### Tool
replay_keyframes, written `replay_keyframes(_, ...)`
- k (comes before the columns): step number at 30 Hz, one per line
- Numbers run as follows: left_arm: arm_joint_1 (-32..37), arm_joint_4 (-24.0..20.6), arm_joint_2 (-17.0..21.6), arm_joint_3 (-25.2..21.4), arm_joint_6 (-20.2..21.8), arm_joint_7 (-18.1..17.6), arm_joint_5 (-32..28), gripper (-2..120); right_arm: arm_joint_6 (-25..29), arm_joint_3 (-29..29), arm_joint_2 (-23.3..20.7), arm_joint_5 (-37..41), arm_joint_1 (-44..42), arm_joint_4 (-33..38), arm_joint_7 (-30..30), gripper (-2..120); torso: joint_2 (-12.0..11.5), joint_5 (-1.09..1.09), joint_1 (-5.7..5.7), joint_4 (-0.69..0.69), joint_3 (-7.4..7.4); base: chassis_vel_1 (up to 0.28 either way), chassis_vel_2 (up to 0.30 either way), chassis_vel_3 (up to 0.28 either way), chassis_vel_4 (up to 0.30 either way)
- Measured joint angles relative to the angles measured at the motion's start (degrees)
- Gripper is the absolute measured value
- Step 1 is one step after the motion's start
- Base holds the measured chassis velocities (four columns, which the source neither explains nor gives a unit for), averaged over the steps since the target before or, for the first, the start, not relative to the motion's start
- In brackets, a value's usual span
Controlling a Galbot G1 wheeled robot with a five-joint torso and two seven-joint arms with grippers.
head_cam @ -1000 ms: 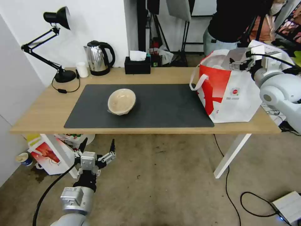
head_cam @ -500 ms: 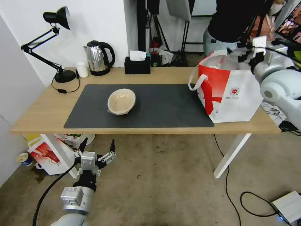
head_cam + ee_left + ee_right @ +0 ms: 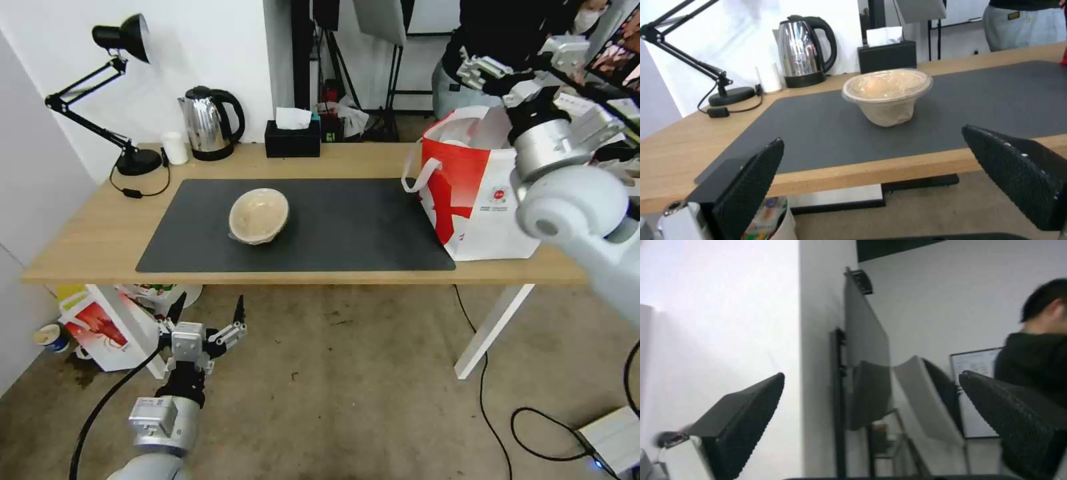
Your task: Pick up the trash from the table and place it into the takeout bag.
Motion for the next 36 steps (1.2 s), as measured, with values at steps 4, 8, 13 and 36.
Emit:
replay_keyframes(4, 0.0, 0.0, 0.0, 0.0, 0.0, 0.0, 0.0, 100, -0.41, -0.39, 1.94, -0.72, -3.15, 3.97, 0.99, 100, 0.0, 0.0, 0.0, -0.01, 0.0, 0.0, 0.0, 0.0, 0.0)
replay_keyframes(8, 0.0, 0.0, 0.0, 0.0, 0.0, 0.0, 0.0, 100, -0.86, -0.42, 4.54, -3.81, -7.67, 5.83, 1.1, 100, 0.0, 0.02, 0.0, -0.01, 0.01, 0.0, 0.0, 0.0, 0.0)
replay_keyframes(13, 0.0, 0.0, 0.0, 0.0, 0.0, 0.0, 0.0, 100, -1.37, -0.44, 8.08, -7.77, -12.95, 7.24, 1.06, 100, 0.0, 0.02, -0.01, -0.01, 0.01, 0.0, 0.0, 0.0, 0.0)
replay_keyframes(36, 0.0, 0.0, 0.0, 0.0, 0.0, 0.0, 0.0, 100, -2.06, -2.31, 14.6, -17.13, -27.05, 10.16, -1.41, 100, 0.0, 0.01, -0.01, 0.0, 0.0, 0.0, 0.0, 0.0, 0.0)
